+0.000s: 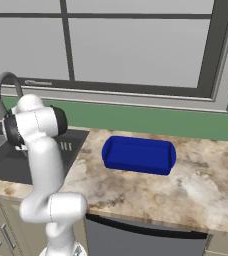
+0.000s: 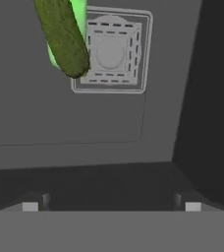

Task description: Pick up all produce items and place them in the sink. Turn on the sink faucet to wash them. Then turn the sink off and put them in the tray.

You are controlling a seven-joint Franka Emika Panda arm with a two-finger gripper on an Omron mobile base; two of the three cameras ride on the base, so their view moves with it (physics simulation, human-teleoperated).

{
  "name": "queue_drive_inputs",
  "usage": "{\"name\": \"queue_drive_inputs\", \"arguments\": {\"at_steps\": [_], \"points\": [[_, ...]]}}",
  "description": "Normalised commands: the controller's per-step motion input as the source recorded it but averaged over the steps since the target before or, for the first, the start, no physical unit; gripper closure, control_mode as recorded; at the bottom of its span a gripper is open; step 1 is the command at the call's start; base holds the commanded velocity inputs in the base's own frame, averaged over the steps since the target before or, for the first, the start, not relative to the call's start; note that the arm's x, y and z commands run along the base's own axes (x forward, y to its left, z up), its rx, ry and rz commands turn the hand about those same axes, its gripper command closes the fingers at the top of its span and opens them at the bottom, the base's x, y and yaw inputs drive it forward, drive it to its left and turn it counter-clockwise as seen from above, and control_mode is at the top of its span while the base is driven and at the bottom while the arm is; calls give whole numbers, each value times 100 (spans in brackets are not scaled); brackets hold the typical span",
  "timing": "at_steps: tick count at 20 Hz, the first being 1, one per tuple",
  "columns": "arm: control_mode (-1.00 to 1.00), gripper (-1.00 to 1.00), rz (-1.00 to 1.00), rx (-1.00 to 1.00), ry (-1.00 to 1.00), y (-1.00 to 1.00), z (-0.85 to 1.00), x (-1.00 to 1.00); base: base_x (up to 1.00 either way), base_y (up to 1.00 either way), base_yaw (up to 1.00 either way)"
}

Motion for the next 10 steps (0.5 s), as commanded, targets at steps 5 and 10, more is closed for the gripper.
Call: {"name": "queue_drive_inputs", "arguments": {"at_steps": [5,10], "points": [[-100,-100,0,0,-15,-18,57,-38,0,0,0],[-100,-100,0,1,-20,-17,40,-44,0,0,0]]}}
